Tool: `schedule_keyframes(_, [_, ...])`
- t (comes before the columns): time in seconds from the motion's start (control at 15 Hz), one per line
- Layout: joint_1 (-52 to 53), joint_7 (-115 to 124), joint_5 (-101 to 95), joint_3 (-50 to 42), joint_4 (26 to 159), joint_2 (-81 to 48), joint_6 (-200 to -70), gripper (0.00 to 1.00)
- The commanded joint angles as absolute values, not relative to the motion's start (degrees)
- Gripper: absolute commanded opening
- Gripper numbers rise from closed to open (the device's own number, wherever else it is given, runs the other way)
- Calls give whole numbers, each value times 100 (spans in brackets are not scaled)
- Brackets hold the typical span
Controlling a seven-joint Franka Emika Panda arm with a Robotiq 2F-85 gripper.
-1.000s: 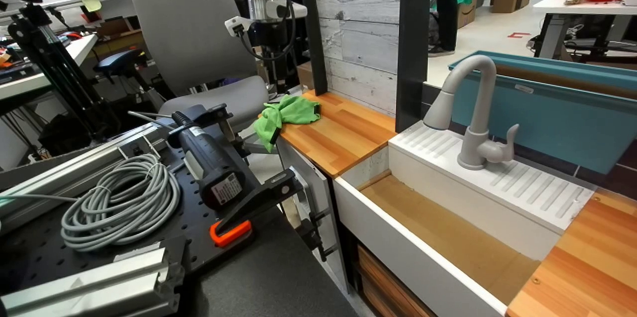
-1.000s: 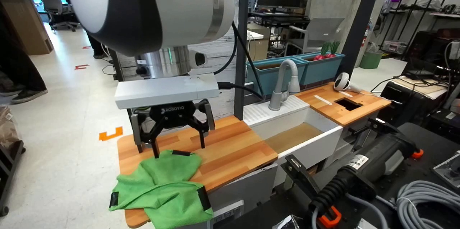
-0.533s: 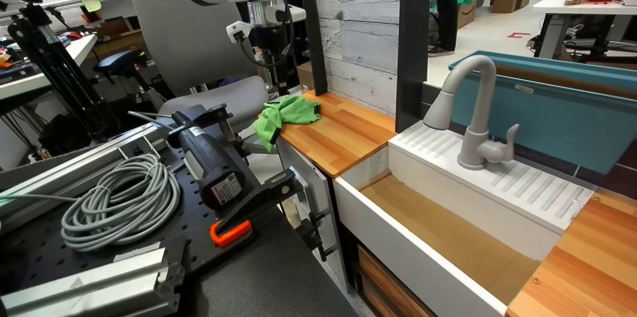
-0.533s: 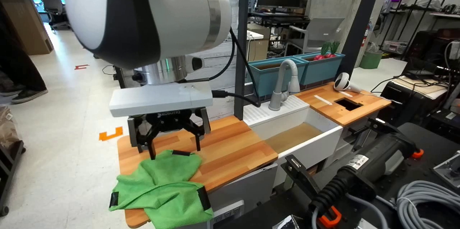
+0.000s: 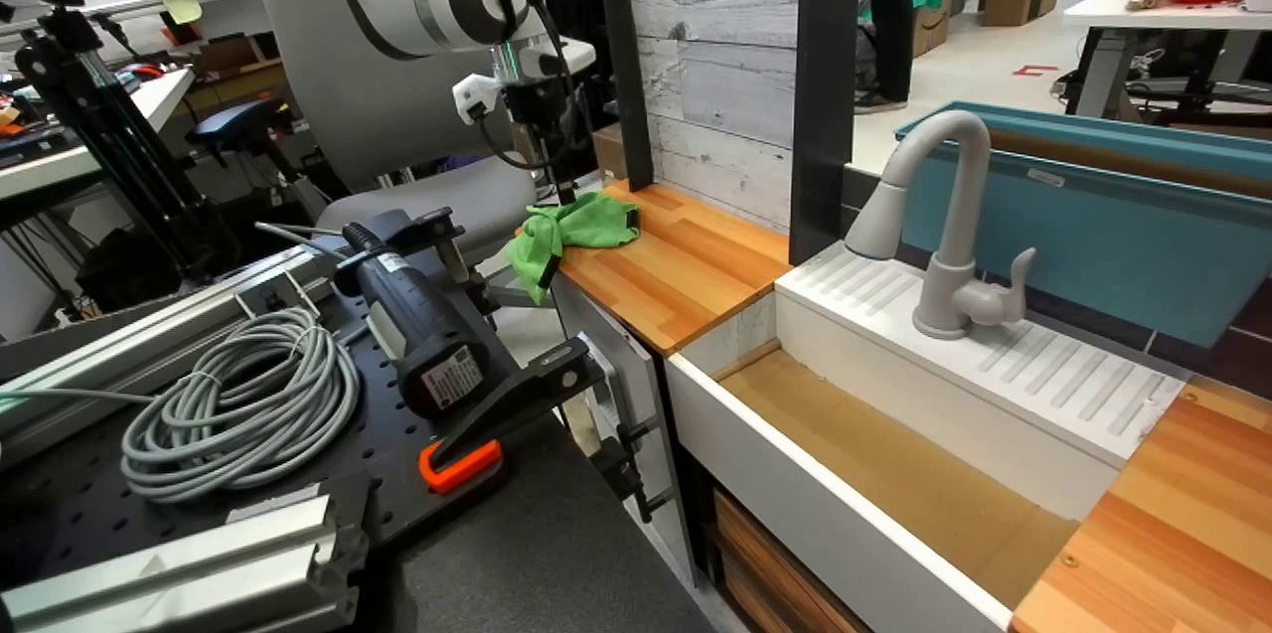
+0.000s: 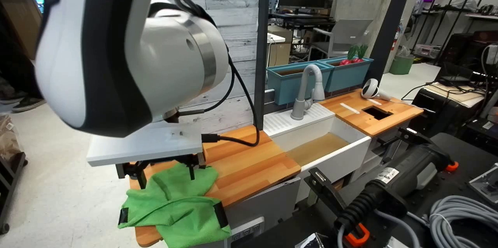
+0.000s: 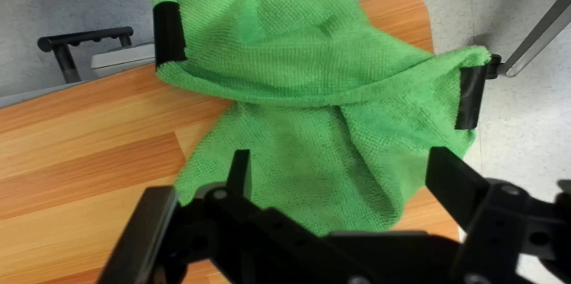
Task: Move the green cloth
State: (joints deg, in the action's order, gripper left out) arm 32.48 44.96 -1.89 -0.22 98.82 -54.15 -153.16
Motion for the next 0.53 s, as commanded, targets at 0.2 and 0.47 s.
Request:
schedule_keyframes(0.2, [3488,4547,-220,-309,9010,-6153,-15413,100])
schedule_keyframes(0.47, [3460,4460,-216,-300,8683,-6474,-15426,100])
